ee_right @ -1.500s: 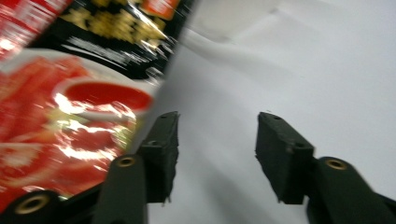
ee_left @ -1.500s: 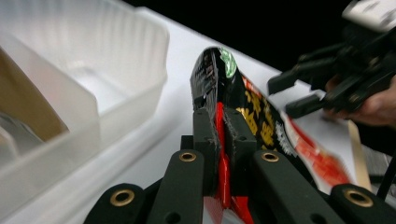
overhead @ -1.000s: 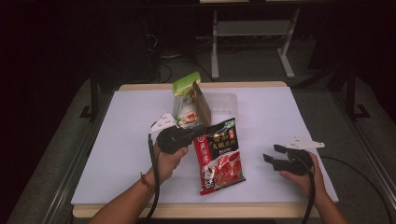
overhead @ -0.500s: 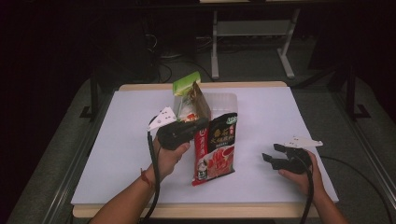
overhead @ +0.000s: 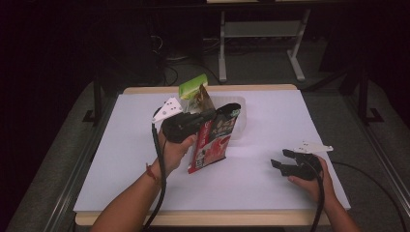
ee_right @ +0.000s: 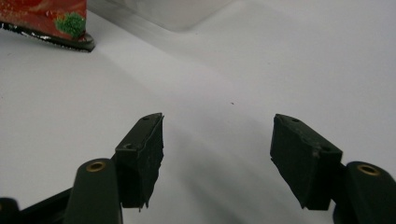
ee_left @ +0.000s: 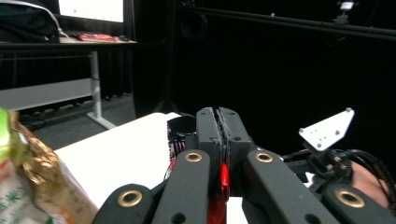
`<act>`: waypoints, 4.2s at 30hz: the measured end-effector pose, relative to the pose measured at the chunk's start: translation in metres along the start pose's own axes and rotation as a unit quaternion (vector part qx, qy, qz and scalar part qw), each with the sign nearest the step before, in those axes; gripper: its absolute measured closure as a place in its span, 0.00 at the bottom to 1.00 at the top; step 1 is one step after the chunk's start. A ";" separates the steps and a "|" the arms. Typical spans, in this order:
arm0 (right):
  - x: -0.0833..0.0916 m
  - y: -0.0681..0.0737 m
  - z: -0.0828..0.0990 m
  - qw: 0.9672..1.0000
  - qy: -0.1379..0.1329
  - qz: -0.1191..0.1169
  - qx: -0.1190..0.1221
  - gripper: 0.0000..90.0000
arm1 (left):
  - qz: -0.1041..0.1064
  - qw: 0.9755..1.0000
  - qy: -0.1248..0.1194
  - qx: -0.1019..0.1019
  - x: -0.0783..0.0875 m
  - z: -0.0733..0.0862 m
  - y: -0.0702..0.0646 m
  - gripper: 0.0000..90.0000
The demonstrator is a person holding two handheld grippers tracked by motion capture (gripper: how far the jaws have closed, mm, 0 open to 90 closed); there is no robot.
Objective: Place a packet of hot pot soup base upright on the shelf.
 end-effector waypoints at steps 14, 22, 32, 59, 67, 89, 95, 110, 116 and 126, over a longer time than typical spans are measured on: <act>-0.002 0.001 0.001 1.000 0.002 -0.002 0.001 0.37 | -0.014 1.000 -0.008 -0.008 -0.011 -0.033 0.013 0.99; 0.000 0.003 0.000 1.000 -0.002 -0.005 0.003 0.37 | -0.022 1.000 -0.012 -0.008 -0.029 -0.050 0.023 0.99; -0.001 0.002 0.001 1.000 -0.002 -0.008 0.002 0.37 | -0.045 0.999 -0.019 -0.014 -0.058 -0.074 0.043 0.99; -0.002 0.004 0.002 1.000 -0.002 -0.016 0.010 0.38 | -0.119 0.993 0.016 -0.012 -0.145 -0.051 0.106 0.99; -0.003 0.004 0.002 1.000 -0.001 -0.019 0.010 0.38 | -0.123 0.992 0.005 0.006 -0.143 -0.048 0.112 0.99; -0.005 0.008 0.004 0.999 0.014 -0.015 0.027 0.38 | -0.067 0.997 0.028 0.022 -0.115 -0.021 0.100 0.87; -0.006 0.008 0.005 0.999 0.017 -0.016 0.029 0.38 | -0.053 0.997 0.022 0.048 -0.116 -0.017 0.102 0.69; -0.007 0.011 0.005 0.999 0.020 -0.017 0.038 0.37 | -0.110 0.983 0.138 0.056 -0.118 0.027 0.111 0.43; -0.008 0.011 0.006 0.999 0.027 -0.019 0.043 0.38 | -0.145 0.970 0.192 0.023 -0.122 0.033 0.114 0.66; -0.008 0.012 0.007 0.998 0.029 -0.021 0.043 0.38 | -0.183 0.977 0.114 0.000 -0.128 0.019 0.106 0.88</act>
Point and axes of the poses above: each handheld gripper's, and its own axes: x roughly backward along the jaws, z roughly out of its underside, y roughly to its left, the point moved 8 cm from there along -x, roughly forward along the jaws, and after that the axes turned 10 degrees about z, right-handed, at the moved point
